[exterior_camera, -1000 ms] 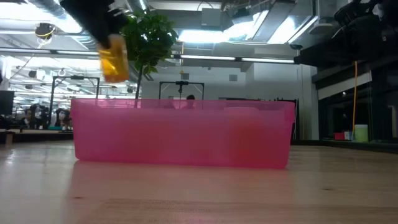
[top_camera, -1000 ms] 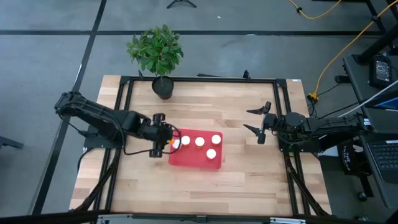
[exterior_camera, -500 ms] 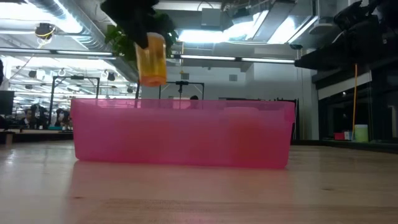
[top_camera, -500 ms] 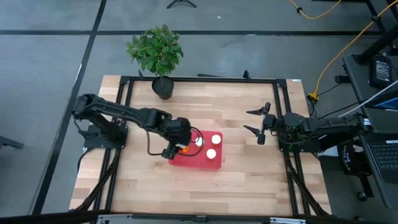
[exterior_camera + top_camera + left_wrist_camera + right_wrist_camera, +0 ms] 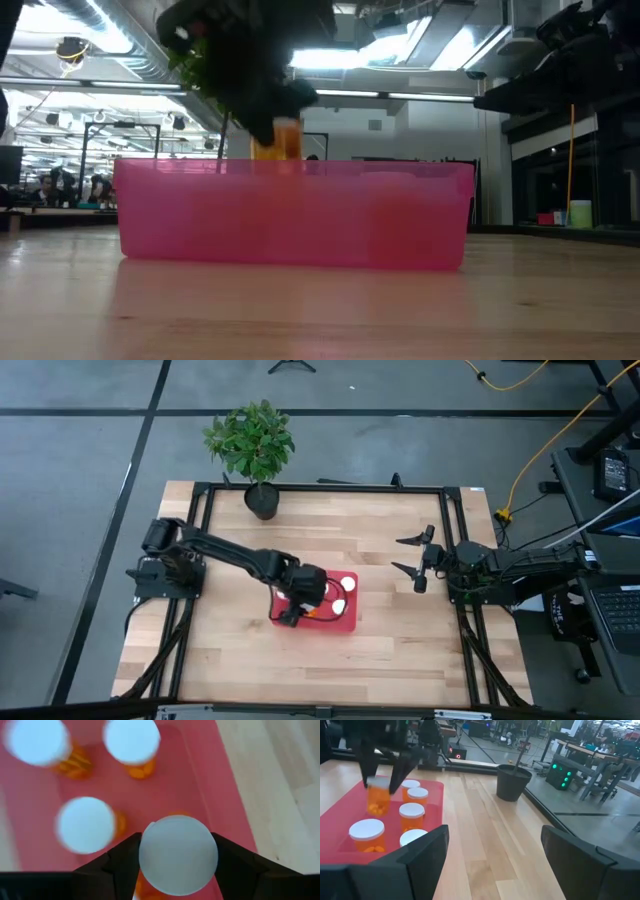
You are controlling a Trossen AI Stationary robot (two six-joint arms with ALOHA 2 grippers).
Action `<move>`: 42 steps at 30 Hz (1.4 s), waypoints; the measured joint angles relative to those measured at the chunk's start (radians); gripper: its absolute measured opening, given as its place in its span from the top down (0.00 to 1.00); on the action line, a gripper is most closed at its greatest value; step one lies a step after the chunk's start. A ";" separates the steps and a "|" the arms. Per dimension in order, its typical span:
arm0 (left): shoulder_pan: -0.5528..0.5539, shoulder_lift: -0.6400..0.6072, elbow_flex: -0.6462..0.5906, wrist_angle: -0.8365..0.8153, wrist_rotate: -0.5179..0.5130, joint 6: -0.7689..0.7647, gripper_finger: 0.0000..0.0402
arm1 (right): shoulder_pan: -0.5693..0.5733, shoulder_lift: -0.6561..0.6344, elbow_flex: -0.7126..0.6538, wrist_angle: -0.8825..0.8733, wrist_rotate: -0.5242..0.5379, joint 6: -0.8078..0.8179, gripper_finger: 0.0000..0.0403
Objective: Pick and place pill bottles into a basket
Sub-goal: Put the orange pill bottle into the bin, then return to Home Position
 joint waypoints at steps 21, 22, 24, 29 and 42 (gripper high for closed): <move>-0.008 0.090 -0.011 -0.025 -0.089 -0.069 0.37 | 0.000 0.000 0.000 0.000 0.000 -0.027 0.21; -0.004 0.090 -0.011 -0.035 -0.089 -0.068 0.35 | 0.000 0.000 0.000 0.000 0.000 -0.027 0.21; 0.006 0.090 -0.006 -0.066 -0.091 -0.070 0.31 | 0.000 0.000 0.000 0.000 0.000 -0.027 0.21; 0.026 0.081 0.046 -0.156 -0.102 -0.031 0.20 | 0.000 0.001 0.000 -0.001 0.001 -0.031 0.21; 0.056 -0.023 0.264 -0.345 -0.370 0.113 0.15 | -0.005 0.001 0.000 -0.017 0.005 -0.026 0.21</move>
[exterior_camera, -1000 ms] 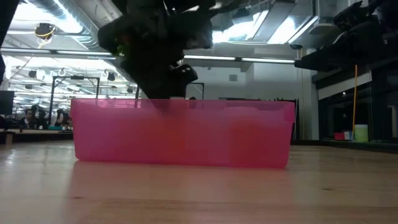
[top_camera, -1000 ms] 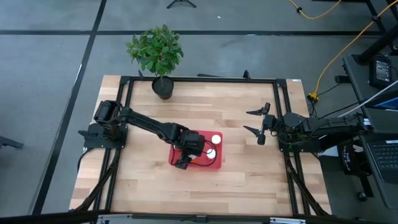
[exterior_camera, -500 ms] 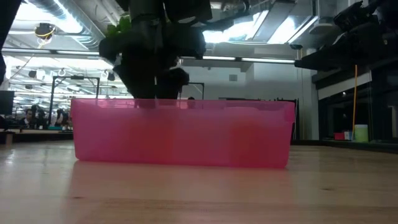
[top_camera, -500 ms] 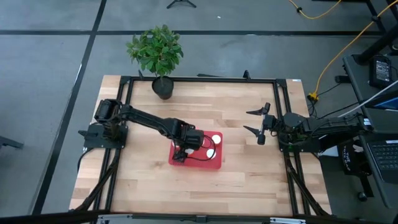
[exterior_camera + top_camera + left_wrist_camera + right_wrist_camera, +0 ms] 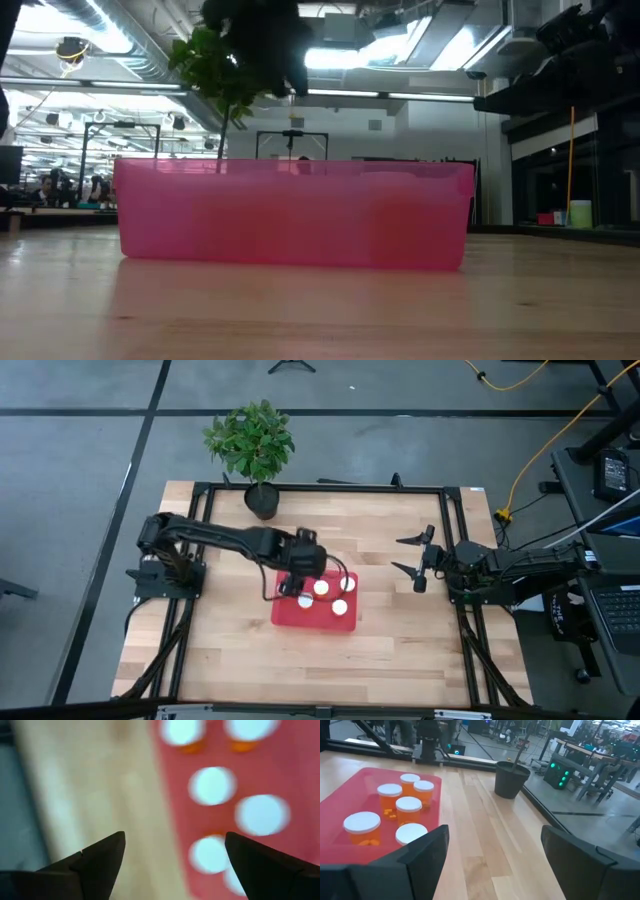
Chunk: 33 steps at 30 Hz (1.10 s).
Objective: Pick and place pill bottles into a basket
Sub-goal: Return to Home Position
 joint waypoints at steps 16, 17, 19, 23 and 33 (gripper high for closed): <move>0.153 -0.661 -0.031 -0.021 -0.226 -0.389 0.16 | 0.000 -0.001 0.000 0.097 0.006 0.082 0.21; 0.159 -0.707 -0.045 -0.003 -0.215 -0.389 0.17 | 0.000 -0.001 0.000 0.101 0.006 0.082 0.21; 0.171 -0.790 -0.074 0.019 -0.186 -0.359 0.18 | 0.000 -0.001 0.000 0.100 0.006 0.081 0.21; 0.185 -0.900 -0.096 0.025 -0.096 -0.297 0.23 | 0.000 -0.001 0.000 0.099 0.005 0.075 0.21; 0.185 -0.991 -0.098 -0.027 -0.361 -0.301 0.27 | 0.000 -0.001 0.000 0.098 0.004 0.060 0.21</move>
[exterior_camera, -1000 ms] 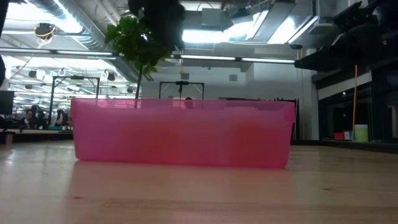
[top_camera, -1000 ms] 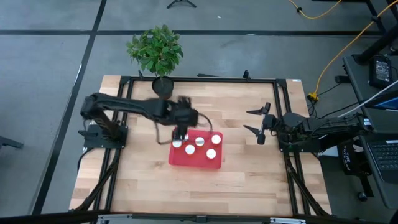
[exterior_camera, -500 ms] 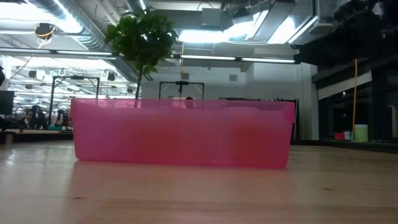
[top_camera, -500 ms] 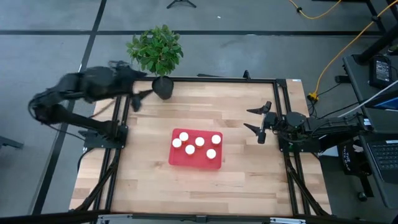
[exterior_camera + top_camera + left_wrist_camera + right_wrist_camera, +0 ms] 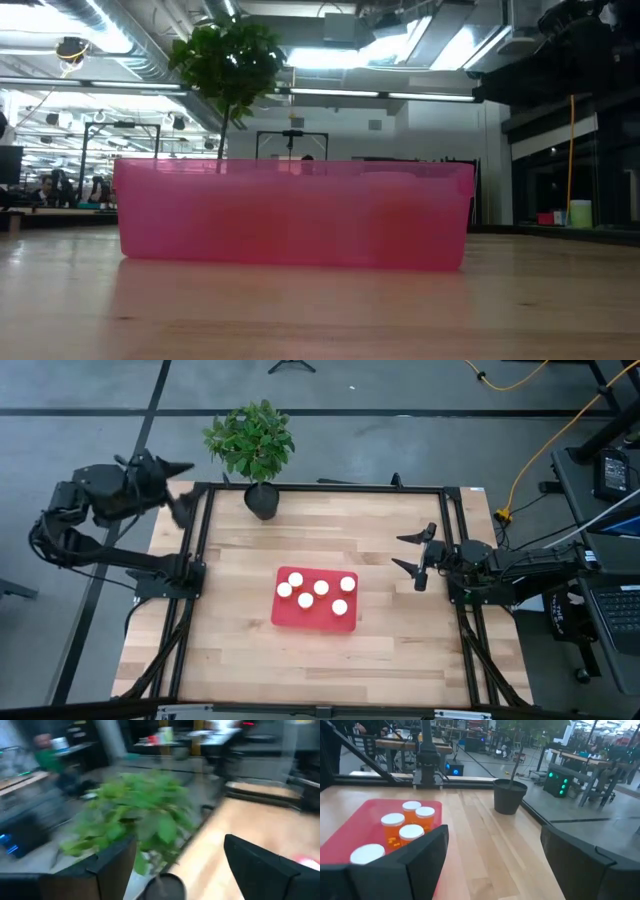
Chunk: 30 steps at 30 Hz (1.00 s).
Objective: Pick and place pill bottles into a basket
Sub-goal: Return to Home Position
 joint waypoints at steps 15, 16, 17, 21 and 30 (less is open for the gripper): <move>-0.001 -0.567 -0.380 -0.063 0.366 -0.113 0.26 | 0.000 0.000 0.000 0.001 0.000 0.079 0.21; 0.000 -0.630 -0.425 -0.015 0.392 -0.143 0.26 | 0.000 0.000 0.000 0.002 0.000 0.079 0.21; 0.000 -0.692 -0.471 0.023 0.456 -0.147 0.26 | 0.000 0.000 0.000 0.002 0.000 0.079 0.21; 0.000 -0.738 -0.565 0.047 0.726 -0.147 0.26 | 0.000 0.000 0.000 0.005 0.000 0.076 0.21; 0.005 -0.752 -0.808 0.421 0.851 -0.010 0.27 | -0.008 0.001 0.000 0.027 -0.008 0.071 0.21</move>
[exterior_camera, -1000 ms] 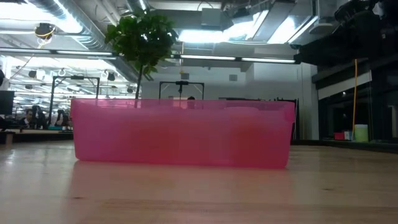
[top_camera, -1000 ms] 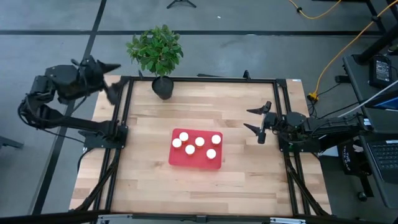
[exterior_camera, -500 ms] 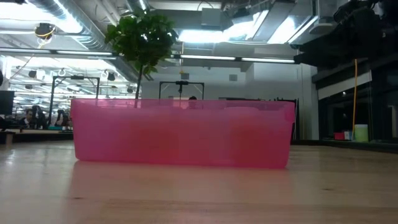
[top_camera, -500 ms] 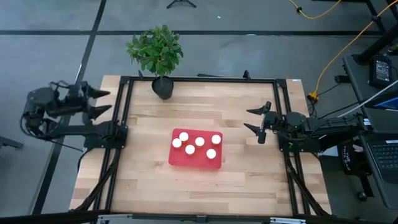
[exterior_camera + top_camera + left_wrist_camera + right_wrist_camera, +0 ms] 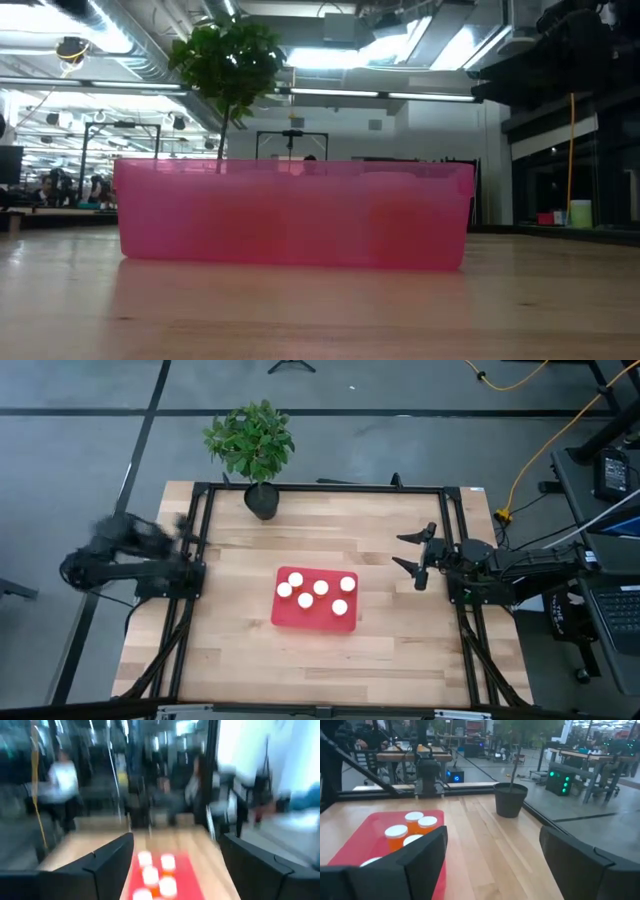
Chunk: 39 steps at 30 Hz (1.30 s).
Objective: Pick and place pill bottles into a basket
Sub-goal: Return to Home Position
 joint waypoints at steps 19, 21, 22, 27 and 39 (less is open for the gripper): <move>0.000 -0.001 -0.660 0.689 -0.063 -0.057 0.27 | 0.000 -0.001 0.000 0.014 -0.007 0.004 0.21; 0.000 0.001 -0.660 0.668 -0.126 -0.043 0.26 | 0.000 -0.001 0.000 0.014 -0.008 0.004 0.21; 0.000 0.001 -0.660 0.659 -0.146 -0.037 0.26 | 0.000 -0.001 0.000 0.014 -0.008 0.004 0.21; 0.000 0.001 -0.660 0.647 -0.136 -0.042 0.23 | 0.000 -0.001 0.000 0.014 -0.008 0.008 0.21; 0.000 0.007 -0.660 0.646 -0.146 -0.087 0.23 | 0.000 0.000 0.000 -0.027 -0.007 0.083 0.21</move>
